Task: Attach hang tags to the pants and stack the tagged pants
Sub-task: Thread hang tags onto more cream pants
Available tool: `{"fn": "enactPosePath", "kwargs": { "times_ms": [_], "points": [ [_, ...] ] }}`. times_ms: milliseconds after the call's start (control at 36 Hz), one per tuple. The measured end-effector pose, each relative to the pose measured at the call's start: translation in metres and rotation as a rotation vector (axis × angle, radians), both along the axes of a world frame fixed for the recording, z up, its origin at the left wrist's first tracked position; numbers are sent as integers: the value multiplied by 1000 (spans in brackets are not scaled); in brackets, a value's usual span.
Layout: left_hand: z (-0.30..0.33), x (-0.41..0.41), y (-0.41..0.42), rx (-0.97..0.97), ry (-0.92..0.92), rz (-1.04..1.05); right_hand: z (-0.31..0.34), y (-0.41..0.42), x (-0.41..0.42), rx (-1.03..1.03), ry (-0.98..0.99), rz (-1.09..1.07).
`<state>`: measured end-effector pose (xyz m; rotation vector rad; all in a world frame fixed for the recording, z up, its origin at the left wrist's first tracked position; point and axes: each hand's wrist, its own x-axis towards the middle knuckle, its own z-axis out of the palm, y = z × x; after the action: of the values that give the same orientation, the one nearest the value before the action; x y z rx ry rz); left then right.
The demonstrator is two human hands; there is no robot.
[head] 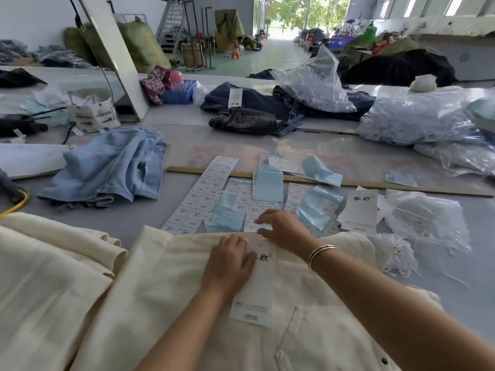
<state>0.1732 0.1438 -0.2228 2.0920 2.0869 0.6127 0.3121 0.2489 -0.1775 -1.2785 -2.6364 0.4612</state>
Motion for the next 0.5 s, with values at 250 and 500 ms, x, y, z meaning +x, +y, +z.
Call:
{"fn": "enactPosePath", "kwargs": {
  "times_ms": [250,500],
  "points": [
    [-6,2,4,-61,87,-53,-12,3,-11,50,-123,24],
    [-7,4,4,-15,116,-15,-20,3,-17,161,-128,-17]
  ]
}}
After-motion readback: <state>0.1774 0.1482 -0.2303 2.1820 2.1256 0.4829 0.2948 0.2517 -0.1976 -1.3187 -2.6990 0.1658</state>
